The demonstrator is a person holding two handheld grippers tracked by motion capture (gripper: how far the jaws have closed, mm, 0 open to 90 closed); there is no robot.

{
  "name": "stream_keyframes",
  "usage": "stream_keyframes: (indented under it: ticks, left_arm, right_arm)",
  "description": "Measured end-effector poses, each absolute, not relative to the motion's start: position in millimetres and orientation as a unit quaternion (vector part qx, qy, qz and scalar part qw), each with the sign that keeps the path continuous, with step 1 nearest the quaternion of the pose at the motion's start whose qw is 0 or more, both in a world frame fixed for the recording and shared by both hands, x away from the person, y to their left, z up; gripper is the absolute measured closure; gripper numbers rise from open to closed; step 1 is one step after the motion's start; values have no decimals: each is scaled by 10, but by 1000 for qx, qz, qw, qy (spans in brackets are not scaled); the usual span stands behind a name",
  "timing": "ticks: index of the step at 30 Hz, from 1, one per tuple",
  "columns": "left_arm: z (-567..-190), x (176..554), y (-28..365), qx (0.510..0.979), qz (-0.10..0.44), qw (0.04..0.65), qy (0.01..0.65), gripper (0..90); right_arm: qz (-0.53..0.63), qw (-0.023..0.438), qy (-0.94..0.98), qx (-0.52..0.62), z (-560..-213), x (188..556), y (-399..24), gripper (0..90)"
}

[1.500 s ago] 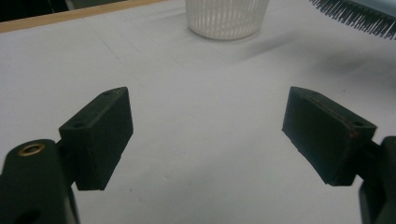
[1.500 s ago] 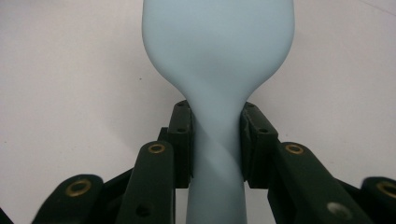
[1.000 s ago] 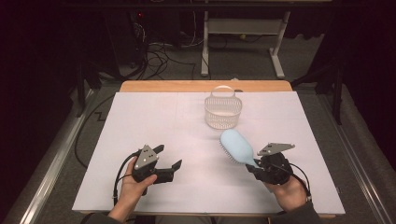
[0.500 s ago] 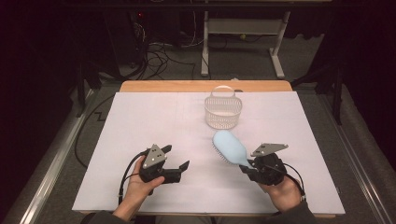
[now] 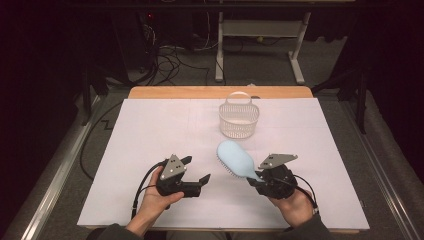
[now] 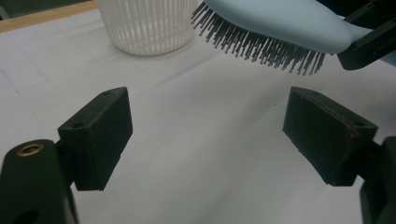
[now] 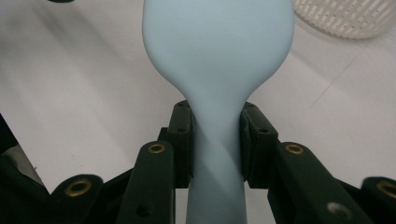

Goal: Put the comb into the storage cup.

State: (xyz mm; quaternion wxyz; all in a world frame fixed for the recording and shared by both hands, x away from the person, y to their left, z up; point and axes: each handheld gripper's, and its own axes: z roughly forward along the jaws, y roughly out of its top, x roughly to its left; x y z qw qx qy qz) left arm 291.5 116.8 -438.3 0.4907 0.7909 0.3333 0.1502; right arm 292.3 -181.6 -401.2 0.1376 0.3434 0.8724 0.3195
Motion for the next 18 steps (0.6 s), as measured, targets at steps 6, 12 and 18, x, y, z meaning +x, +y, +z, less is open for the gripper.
stream_keyframes:
  ticks: [6, 12, 18]
  left_arm:
    - [-4376, 2911, 1099, 794, 139, 493, 326, 165]
    - [-4372, 2912, 1061, 795, 129, 497, 323, 165]
    - [-4365, 2904, 1033, 796, 122, 501, 318, 164]
  right_arm:
    - [324, 138, 874, 335, -3991, 2914, -1753, 707]
    - [329, 138, 875, 327, -3971, 2909, -1694, 707]
    - [332, 139, 877, 318, -3958, 2907, -1631, 707]
